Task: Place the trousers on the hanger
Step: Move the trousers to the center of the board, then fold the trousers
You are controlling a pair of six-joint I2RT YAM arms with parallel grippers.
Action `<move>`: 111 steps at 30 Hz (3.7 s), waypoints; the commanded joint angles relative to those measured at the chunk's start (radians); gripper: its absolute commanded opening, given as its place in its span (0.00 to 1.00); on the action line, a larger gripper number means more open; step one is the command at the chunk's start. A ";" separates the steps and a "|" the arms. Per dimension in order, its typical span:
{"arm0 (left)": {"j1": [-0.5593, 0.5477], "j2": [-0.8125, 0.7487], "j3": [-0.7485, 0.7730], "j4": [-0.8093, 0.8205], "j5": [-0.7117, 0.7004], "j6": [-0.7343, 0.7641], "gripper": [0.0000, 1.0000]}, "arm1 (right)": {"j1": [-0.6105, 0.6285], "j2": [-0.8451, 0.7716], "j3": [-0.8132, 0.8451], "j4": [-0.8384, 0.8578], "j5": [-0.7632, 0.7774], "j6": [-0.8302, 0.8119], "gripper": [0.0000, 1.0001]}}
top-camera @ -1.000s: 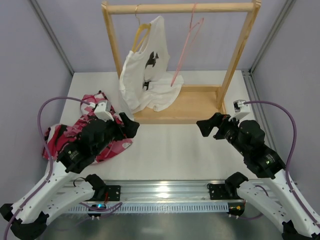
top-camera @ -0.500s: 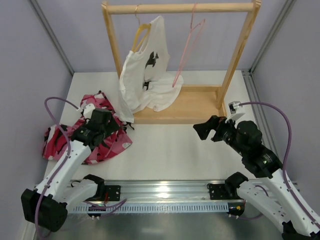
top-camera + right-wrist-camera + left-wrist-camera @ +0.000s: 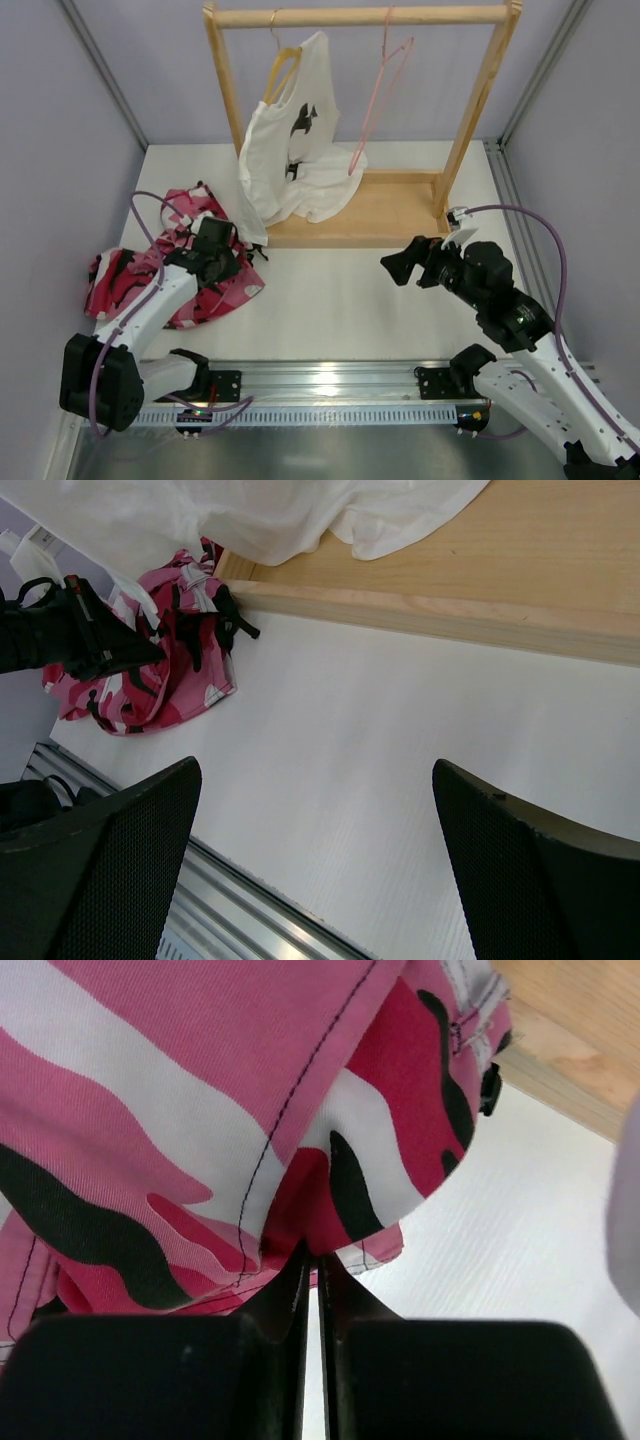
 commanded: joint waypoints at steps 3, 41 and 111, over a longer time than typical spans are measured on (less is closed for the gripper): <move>0.002 -0.091 0.033 0.055 0.069 0.064 0.00 | 0.006 0.007 0.012 0.047 -0.029 0.007 1.00; -0.633 -0.149 0.004 0.374 0.470 -0.076 0.61 | 0.006 0.364 -0.202 0.438 -0.228 0.106 1.00; 0.112 -0.084 -0.128 0.400 0.560 -0.045 0.00 | 0.179 0.932 -0.133 0.881 -0.076 0.254 0.04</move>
